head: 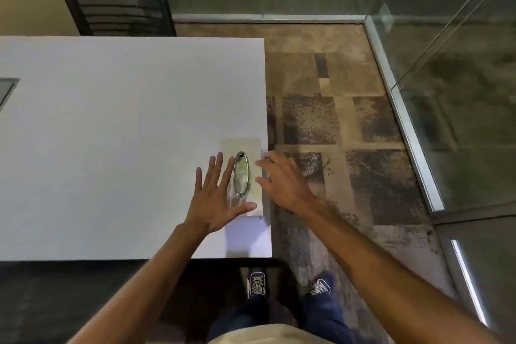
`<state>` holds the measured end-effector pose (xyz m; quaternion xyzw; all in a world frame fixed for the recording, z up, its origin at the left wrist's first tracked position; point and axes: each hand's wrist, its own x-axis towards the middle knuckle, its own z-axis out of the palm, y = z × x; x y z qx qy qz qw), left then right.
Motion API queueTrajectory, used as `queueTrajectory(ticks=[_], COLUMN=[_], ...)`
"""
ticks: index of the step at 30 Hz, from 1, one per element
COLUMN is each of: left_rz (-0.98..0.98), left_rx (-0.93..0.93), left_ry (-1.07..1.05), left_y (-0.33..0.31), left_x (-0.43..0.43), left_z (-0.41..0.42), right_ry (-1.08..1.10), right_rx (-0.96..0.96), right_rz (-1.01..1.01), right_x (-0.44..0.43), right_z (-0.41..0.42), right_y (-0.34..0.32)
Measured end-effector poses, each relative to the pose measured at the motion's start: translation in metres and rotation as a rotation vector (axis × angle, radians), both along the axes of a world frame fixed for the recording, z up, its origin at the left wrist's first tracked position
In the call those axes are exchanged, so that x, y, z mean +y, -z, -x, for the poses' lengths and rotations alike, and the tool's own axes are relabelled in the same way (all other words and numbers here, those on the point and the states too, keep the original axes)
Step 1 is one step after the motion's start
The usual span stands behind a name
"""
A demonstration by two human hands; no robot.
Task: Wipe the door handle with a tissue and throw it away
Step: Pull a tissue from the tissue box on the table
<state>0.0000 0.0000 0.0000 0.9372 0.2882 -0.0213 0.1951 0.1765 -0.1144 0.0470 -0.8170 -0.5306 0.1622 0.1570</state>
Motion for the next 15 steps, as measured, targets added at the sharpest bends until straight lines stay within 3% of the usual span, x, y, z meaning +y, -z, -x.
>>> queueTrajectory(ticks=[7,15], left_rz=[0.008,0.059], left_rx=[0.12,0.121], left_ry=[0.022,0.0], left_y=[0.04,0.065], left_x=[0.015,0.024], left_z=[-0.006,-0.013], right_ry=[-0.02,-0.028], right_rx=[-0.054,-0.235], right_rz=[0.068,0.122], right_x=[0.035,0.06], right_z=[0.012,0.021], right_y=[0.037,0.065])
